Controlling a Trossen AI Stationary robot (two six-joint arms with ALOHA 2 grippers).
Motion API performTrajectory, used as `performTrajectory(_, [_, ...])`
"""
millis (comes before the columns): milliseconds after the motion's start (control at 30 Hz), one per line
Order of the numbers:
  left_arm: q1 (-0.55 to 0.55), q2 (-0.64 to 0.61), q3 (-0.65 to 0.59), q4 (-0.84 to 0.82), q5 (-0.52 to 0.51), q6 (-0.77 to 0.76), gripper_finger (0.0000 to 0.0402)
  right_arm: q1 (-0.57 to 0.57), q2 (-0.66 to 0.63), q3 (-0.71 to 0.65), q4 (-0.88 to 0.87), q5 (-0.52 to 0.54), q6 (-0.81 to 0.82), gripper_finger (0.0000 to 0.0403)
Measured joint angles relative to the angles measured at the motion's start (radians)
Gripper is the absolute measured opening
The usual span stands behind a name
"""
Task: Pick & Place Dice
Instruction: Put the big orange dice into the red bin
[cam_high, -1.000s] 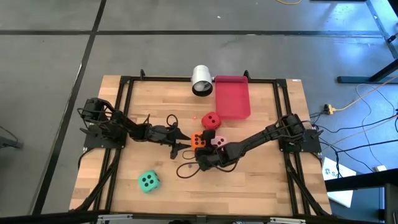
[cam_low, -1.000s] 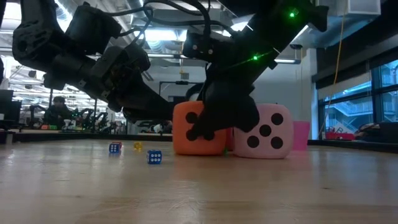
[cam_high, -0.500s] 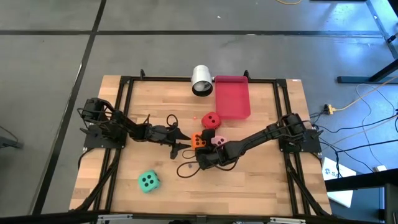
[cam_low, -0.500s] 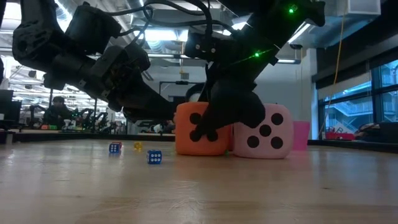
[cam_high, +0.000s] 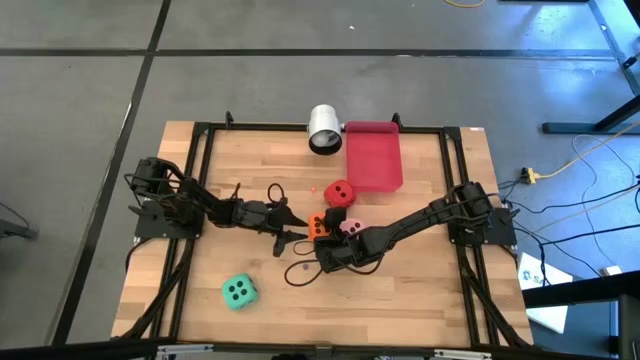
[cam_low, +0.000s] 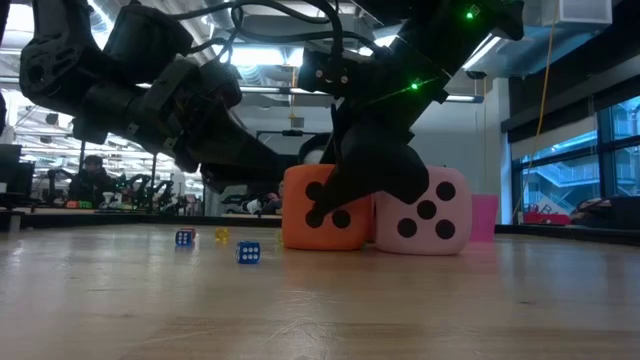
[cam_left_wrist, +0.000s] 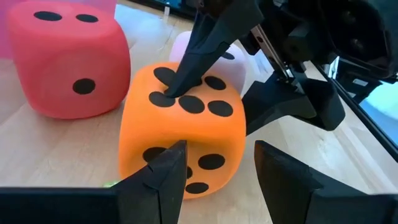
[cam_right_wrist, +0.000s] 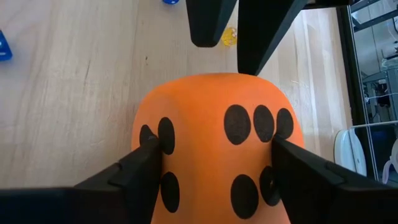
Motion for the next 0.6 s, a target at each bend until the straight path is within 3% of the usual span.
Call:
performTrajectory(400, [0.000, -0.001, 0.000, 0.000, 0.000, 0.002, 0.0180, 0.000, 0.000, 0.000, 0.000, 0.009, 0.001, 0.0234])
performTrajectory(600, [0.000, -0.083, 0.000, -0.054, 0.032, 0.037, 0.0180, 0.000, 0.000, 0.000, 0.000, 0.011, 0.002, 0.0224])
